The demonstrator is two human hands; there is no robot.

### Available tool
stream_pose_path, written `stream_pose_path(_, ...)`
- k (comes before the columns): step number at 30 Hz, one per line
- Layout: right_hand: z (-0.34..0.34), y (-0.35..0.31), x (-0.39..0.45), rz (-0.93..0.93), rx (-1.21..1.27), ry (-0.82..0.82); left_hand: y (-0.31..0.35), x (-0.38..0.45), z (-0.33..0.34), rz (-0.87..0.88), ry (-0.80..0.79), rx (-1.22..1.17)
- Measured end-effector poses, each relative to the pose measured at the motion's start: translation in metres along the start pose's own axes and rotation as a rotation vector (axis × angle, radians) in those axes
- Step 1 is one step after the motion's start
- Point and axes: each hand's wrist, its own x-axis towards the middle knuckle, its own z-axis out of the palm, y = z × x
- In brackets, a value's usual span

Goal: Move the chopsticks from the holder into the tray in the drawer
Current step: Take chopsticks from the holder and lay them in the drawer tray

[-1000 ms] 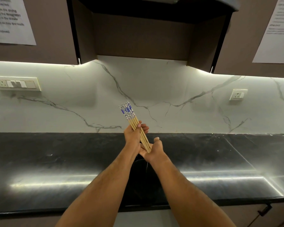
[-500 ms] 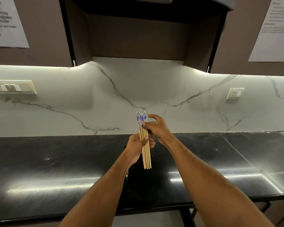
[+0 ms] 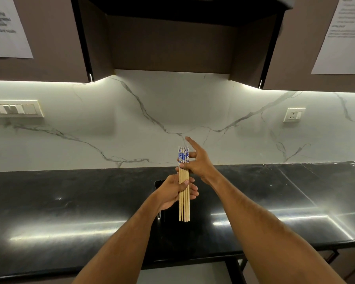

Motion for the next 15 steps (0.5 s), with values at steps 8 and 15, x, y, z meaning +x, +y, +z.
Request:
stream_pose_path(8,-0.004,0.000,-0.001,0.022,0.057,-0.027,0.004,-0.007,-0.001,-0.026,-0.034,0.025)
stream_pose_path(15,0.000,-0.002,-0.007,0.015,0.058,0.029,0.004,-0.012,-0.002,-0.021,-0.057,0.052)
